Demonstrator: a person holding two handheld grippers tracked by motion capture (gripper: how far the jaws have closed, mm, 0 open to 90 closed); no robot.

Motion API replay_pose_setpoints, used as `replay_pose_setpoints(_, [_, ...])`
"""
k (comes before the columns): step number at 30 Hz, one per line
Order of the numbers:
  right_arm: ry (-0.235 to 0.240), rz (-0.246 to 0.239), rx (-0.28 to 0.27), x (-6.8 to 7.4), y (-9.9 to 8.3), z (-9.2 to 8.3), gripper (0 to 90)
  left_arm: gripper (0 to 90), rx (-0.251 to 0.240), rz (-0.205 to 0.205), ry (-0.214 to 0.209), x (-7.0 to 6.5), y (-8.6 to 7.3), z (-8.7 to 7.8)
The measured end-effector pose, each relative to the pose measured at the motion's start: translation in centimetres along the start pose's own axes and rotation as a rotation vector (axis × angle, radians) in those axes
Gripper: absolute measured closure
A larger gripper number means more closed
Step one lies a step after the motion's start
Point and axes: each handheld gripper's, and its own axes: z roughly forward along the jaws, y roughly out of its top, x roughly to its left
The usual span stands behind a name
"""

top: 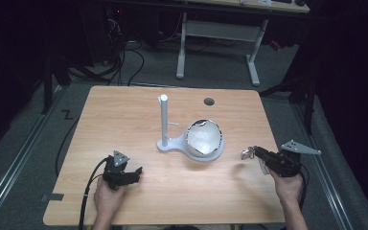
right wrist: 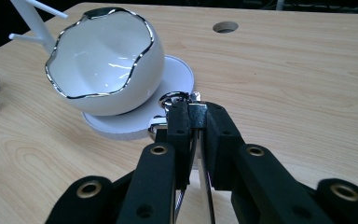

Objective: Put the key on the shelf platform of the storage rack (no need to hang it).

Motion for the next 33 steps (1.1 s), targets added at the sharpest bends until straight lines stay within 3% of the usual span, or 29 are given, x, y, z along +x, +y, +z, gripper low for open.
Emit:
replay_pose_setpoints(10, [0.041, -0.025, -0.010, 1.4, 1.1, -0.1, 82.1, 22.3, 0.000, 0.000, 0.000, 0.0, 0.0, 0.0])
replay_pose_setpoints(33, [0.172, -0.078, -0.037, 4.1, 5.1, 1.6, 82.2, 22.2, 0.000, 0.000, 0.000, 0.0, 0.0, 0.0])
